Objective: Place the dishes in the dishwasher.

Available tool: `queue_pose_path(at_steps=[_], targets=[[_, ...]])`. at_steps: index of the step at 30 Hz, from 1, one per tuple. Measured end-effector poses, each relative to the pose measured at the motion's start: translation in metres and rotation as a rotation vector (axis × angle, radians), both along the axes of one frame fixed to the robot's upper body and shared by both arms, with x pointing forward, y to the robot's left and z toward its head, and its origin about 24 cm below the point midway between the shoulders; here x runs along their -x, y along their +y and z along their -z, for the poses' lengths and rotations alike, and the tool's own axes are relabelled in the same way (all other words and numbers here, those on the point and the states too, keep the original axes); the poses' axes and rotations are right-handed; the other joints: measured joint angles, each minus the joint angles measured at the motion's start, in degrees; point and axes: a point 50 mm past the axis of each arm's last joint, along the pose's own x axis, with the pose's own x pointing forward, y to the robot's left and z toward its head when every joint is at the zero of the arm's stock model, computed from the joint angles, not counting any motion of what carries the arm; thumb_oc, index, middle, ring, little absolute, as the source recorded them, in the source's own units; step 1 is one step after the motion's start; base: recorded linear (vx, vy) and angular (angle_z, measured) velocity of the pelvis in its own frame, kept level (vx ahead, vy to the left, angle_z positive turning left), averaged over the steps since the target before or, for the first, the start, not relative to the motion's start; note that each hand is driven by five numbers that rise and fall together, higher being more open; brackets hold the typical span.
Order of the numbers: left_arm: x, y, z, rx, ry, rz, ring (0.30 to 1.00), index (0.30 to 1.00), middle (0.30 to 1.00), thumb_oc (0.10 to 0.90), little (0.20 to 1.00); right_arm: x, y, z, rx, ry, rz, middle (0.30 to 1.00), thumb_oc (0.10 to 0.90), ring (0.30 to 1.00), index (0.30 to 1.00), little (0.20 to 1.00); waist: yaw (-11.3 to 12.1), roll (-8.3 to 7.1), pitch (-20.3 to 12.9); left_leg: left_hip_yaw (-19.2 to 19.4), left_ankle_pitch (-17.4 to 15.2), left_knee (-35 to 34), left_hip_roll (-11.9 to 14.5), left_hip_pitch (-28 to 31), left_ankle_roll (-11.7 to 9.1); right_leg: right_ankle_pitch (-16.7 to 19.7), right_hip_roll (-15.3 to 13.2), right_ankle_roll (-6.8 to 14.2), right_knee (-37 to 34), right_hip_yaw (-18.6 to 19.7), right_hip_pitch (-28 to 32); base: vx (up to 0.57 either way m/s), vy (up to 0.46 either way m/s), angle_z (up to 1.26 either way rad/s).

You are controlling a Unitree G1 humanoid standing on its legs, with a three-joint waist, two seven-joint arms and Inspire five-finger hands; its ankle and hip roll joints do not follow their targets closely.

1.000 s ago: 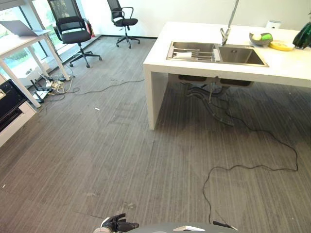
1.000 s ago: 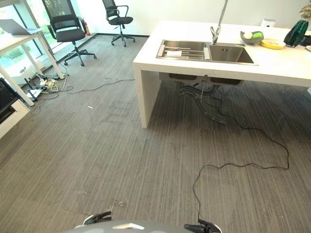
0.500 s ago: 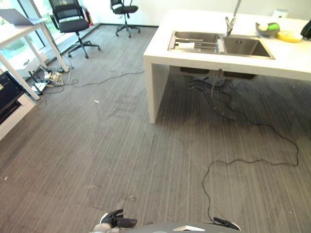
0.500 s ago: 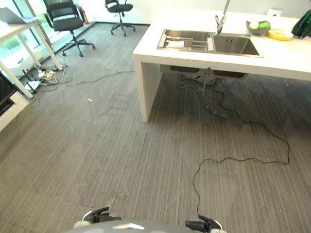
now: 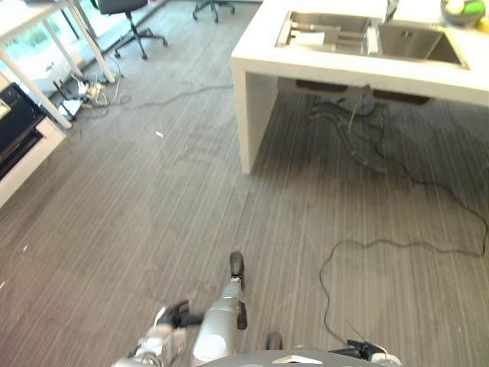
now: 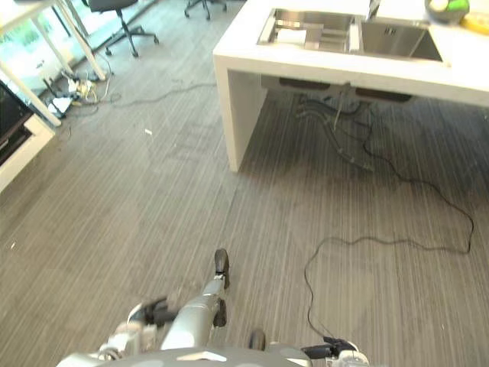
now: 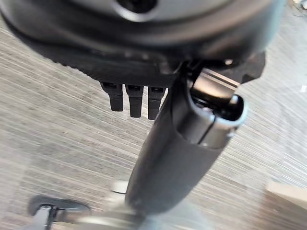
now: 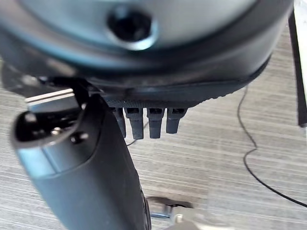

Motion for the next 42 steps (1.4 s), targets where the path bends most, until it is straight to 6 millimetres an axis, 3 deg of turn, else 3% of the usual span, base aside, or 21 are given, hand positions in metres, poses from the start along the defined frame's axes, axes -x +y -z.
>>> queue_pose_path(at_steps=[1,3,4,5,7,8,9,10,13,14,15,16,19,21,23,25,29,31,35,39,42], targets=[[0.040,-0.001,0.005,-0.010,0.151,0.041,0.900,0.900,0.900,0.800,0.900,0.009,0.003,0.002,0.005,0.039,-0.046,0.900,0.800,0.900,0.900,0.900,3.5,-1.91,-2.6,-6.0,0.3,0.1,-0.8,0.0,2.0,-4.0,-2.0,1.0,0.9,4.3,1.4,0.31,0.079,-0.77],[0.040,-0.001,0.005,-0.010,0.151,0.041,0.900,0.900,0.900,0.800,0.900,0.009,0.003,0.002,0.005,0.039,-0.046,0.900,0.800,0.900,0.900,0.900,3.5,-1.91,-2.6,-6.0,0.3,0.1,-0.8,0.0,2.0,-4.0,-2.0,1.0,0.9,4.3,1.4,0.31,0.079,-0.54],[0.061,0.003,0.006,-0.010,0.217,0.041,0.900,0.900,0.900,0.800,0.900,0.025,0.010,0.005,-0.008,0.089,-0.046,0.900,0.800,0.900,0.900,0.900,3.1,-6.84,-4.5,-1.6,0.7,8.5,-6.0,4.6,8.4,-7.1,-7.6,4.0,3.9,4.8,5.8,0.31,0.078,-0.32],[0.061,0.003,0.006,-0.010,0.217,0.041,0.900,0.900,0.900,0.800,0.900,0.025,0.010,0.005,-0.008,0.089,-0.046,0.900,0.800,0.900,0.900,0.900,3.1,-6.84,-4.5,-1.6,0.7,8.5,-6.0,4.6,8.4,-7.1,-7.6,4.0,3.9,4.8,5.8,0.66,0.199,-0.12],[0.019,0.010,-0.001,-0.096,0.080,0.194,0.900,0.900,0.900,0.800,0.900,0.033,0.032,0.011,-0.057,0.087,-0.091,0.900,0.800,0.900,0.900,0.900,-0.8,-7.03,-8.6,-0.7,3.4,6.3,-6.5,13.5,11.7,0.9,-7.6,12.9,38.7,5.5,-5.0,0.57,0.202,0.07],[0.019,0.010,-0.001,-0.096,0.080,0.194,0.900,0.900,0.900,0.800,0.900,0.033,0.032,0.011,-0.057,0.087,-0.091,0.900,0.800,0.900,0.900,0.900,-0.8,-7.03,-8.6,-0.7,3.4,6.3,-6.5,13.5,11.7,0.9,-7.6,12.9,38.7,5.5,-5.0,0.32,0.151,0.27],[-0.072,0.015,-0.041,-0.174,-0.300,0.271,0.900,0.900,0.900,0.800,0.900,0.014,0.045,0.011,-0.075,-0.022,-0.146,0.900,0.800,0.900,0.900,0.900,-2.5,-8.02,-7.1,-4.1,-0.7,8.2,-7.1,15.4,12.6,20.3,-7.5,20.9,74.4,2.6,-22.6,0.31,0.203,0.80],[-0.134,0.000,-0.085,-0.186,-0.600,0.324,0.900,0.900,0.900,0.800,0.900,0.007,0.045,0.009,-0.070,-0.056,-0.135,0.900,0.800,0.900,0.900,0.900,-2.6,-7.39,-6.1,-5.9,-2.7,9.8,-7.2,17.6,13.8,20.5,-7.5,20.1,88.1,-0.5,-31.6,0.31,0.203,0.80],[-0.181,-0.027,-0.148,-0.137,-0.965,0.284,0.900,0.900,0.900,0.800,0.900,-0.008,0.031,0.004,-0.034,-0.094,-0.117,0.900,0.800,0.900,0.900,0.900,-3.1,-4.99,-5.3,-6.6,-5.6,9.2,-7.0,23.5,14.7,14.9,-10.7,18.8,89.0,-4.2,-38.0,0.26,0.021,0.17],[-0.193,-0.042,-0.223,-0.086,-1.335,0.214,0.900,0.900,0.900,0.800,0.900,-0.031,0.015,-0.006,0.009,-0.196,-0.085,0.900,0.800,0.900,0.900,0.900,-4.2,-2.70,-3.9,-6.7,-8.8,10.1,-6.7,26.1,14.3,9.0,-13.2,13.1,87.4,-7.2,-45.3,0.28,-0.035,-0.06],[-0.193,-0.042,-0.223,-0.086,-1.335,0.214,0.900,0.900,0.900,0.800,0.900,-0.031,0.015,-0.006,0.009,-0.196,-0.085,0.900,0.800,0.900,0.900,0.900,-4.2,-2.70,-3.9,-6.7,-8.8,10.1,-6.7,26.1,14.3,9.0,-13.2,13.1,87.4,-7.2,-45.3,0.51,-0.118,0.24],[-0.176,-0.040,-0.336,-0.149,-1.906,0.173,0.900,0.900,0.900,0.800,0.900,-0.051,0.002,-0.018,0.047,-0.301,-0.084,0.900,0.800,0.900,0.900,0.900,-6.4,-0.13,-2.2,-8.3,-9.7,8.7,-5.4,31.1,11.8,3.5,-11.6,11.1,67.5,-8.1,-52.1,0.52,-0.225,0.53],[-0.173,-0.016,-0.404,-0.345,-2.236,-0.003,0.900,0.900,0.900,0.800,0.900,-0.025,0.004,-0.009,0.054,-0.203,-0.140,0.900,0.800,0.900,0.900,0.900,-6.2,-1.80,-2.2,-9.7,-11.5,9.2,-6.3,37.8,7.1,-1.0,-11.8,7.6,19.7,-4.8,-42.1,0.46,-0.223,1.05],[-0.188,-0.013,-0.400,-0.412,-2.193,-0.012,0.900,0.900,0.900,0.800,0.900,0.023,0.019,0.006,0.000,-0.025,-0.091,0.900,0.800,0.900,0.900,0.900,-4.0,-5.50,-4.6,-10.5,-13.7,13.1,-7.3,41.4,3.7,-2.6,-9.7,2.3,10.8,2.4,-34.1,0.23,-0.195,1.06],[-0.196,-0.003,-0.361,-0.457,-2.011,-0.055,0.900,0.900,0.900,0.800,0.900,0.038,0.019,0.008,0.000,0.039,-0.082,0.900,0.800,0.900,0.900,0.900,-2.6,-5.11,-4.9,-10.5,-17.6,20.9,-7.1,39.7,2.1,12.7,-8.4,-3.3,11.2,6.1,-31.1,0.24,-0.221,0.65],[-0.190,-0.009,-0.326,-0.481,-1.846,0.080,0.900,0.900,0.900,0.800,0.900,0.040,0.023,0.009,-0.013,0.036,-0.085,0.900,0.800,0.900,0.900,0.900,-3.5,-5.21,-6.8,-11.3,-19.9,11.1,-7.3,36.0,4.7,19.6,-7.9,3.8,7.1,6.0,-27.9,0.18,-0.158,0.68],[-0.172,-0.002,-0.290,-0.518,-1.669,0.191,0.900,0.900,0.900,0.800,0.900,-0.006,0.031,0.005,-0.026,-0.058,-0.158,0.900,0.800,0.900,0.900,0.900,-3.1,-6.36,-5.6,-8.5,-7.5,0.6,-5.9,29.5,6.4,20.7,-4.9,3.6,0.2,7.1,-22.9,0.15,-0.159,-0.19],[-0.163,0.004,-0.273,-0.500,-1.584,0.200,0.900,0.900,0.900,0.800,0.900,-0.037,0.031,-0.002,-0.022,-0.145,-0.190,0.900,0.800,0.900,0.900,0.900,-2.7,-4.50,-5.1,-5.6,-7.9,1.8,-4.6,33.4,6.3,19.3,-2.5,3.1,0.1,8.3,-19.7,0.06,-0.158,-0.70],[-0.166,0.004,-0.269,-0.472,-1.568,0.221,0.900,0.900,0.900,0.800,0.900,-0.042,0.035,-0.002,-0.047,-0.179,-0.187,0.900,0.800,0.900,0.900,0.900,-2.3,-4.50,-5.1,-6.1,-10.8,15.4,-7.2,27.0,3.1,18.5,-5.4,1.9,0.3,9.2,-18.5,-0.03,-0.121,-0.36],[-0.182,-0.014,-0.295,-0.418,-1.700,0.237,0.900,0.900,0.900,0.800,0.900,-0.038,0.012,-0.007,0.012,-0.161,-0.180,0.900,0.800,0.900,0.900,0.900,-2.2,0.16,-2.5,-7.5,-5.4,6.7,0.2,23.0,0.4,16.0,-4.4,3.4,0.2,6.6,-17.7,-0.05,-0.044,0.23],[-0.181,-0.018,-0.301,-0.409,-1.730,0.258,0.900,0.900,0.900,0.800,0.900,-0.037,0.002,-0.009,0.042,-0.158,-0.177,0.900,0.800,0.900,0.900,0.900,-2.0,0.50,-2.2,-9.5,-4.1,5.6,-0.1,23.8,1.4,15.0,-5.3,4.1,0.0,6.6,-17.6,-0.11,0.024,-0.13]])
